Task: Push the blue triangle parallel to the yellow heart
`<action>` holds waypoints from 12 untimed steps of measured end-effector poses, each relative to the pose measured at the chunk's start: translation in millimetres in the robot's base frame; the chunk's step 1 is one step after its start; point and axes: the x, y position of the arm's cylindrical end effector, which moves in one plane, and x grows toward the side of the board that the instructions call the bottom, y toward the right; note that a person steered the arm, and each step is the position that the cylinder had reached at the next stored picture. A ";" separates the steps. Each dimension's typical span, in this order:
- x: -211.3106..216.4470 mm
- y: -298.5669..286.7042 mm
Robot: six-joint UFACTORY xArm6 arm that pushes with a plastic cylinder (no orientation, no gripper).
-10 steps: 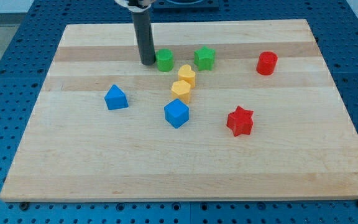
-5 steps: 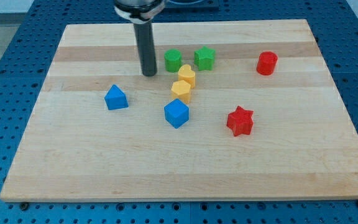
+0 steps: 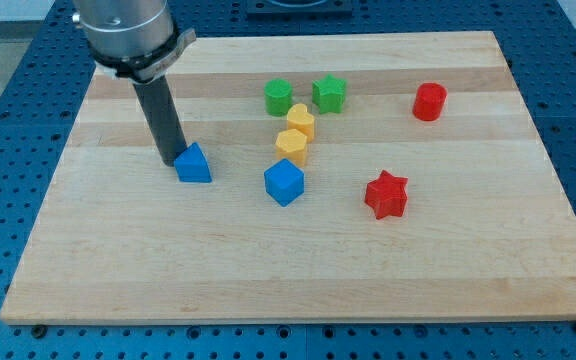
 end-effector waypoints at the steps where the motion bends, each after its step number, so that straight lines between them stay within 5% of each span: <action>1: 10.0 -0.5; 3: 51.6 20.2; 12: 6.7 66.7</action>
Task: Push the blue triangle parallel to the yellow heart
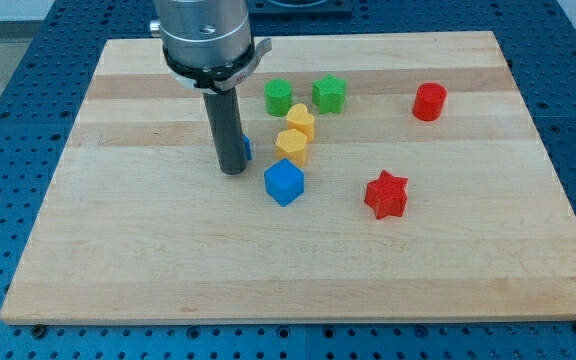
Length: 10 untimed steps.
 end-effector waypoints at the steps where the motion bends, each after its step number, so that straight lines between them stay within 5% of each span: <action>1: -3.7 -6.9; 10: -62.1 -30.6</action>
